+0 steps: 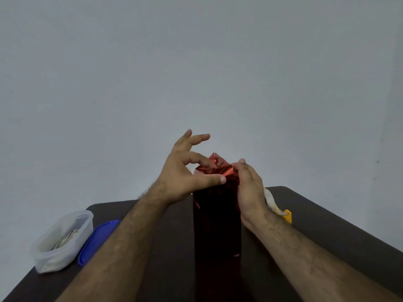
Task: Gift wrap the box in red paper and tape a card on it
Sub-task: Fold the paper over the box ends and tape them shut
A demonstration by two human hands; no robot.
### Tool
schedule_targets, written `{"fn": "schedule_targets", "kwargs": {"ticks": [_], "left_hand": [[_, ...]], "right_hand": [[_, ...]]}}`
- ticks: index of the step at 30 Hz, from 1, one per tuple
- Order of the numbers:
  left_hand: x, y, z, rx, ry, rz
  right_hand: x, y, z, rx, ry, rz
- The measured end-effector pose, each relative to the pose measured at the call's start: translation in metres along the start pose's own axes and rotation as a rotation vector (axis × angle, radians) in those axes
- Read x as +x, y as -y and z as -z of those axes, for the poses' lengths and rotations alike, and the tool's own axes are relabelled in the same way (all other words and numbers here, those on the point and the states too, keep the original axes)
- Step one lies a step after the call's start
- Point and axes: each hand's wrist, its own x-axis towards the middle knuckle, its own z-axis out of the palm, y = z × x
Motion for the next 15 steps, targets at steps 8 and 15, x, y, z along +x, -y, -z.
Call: {"fn": "schedule_targets", "kwargs": {"ticks": [8,15], "left_hand": [[0.005,-0.015,0.011,-0.018,0.172,-0.111],[0.005,-0.002,0.005,-0.287,-0.181,0.193]], "right_hand": [[-0.003,0.001,-0.001,0.015,-0.077,0.031],[-0.004,0.003,0.002,0.197,0.034,0.013]]}}
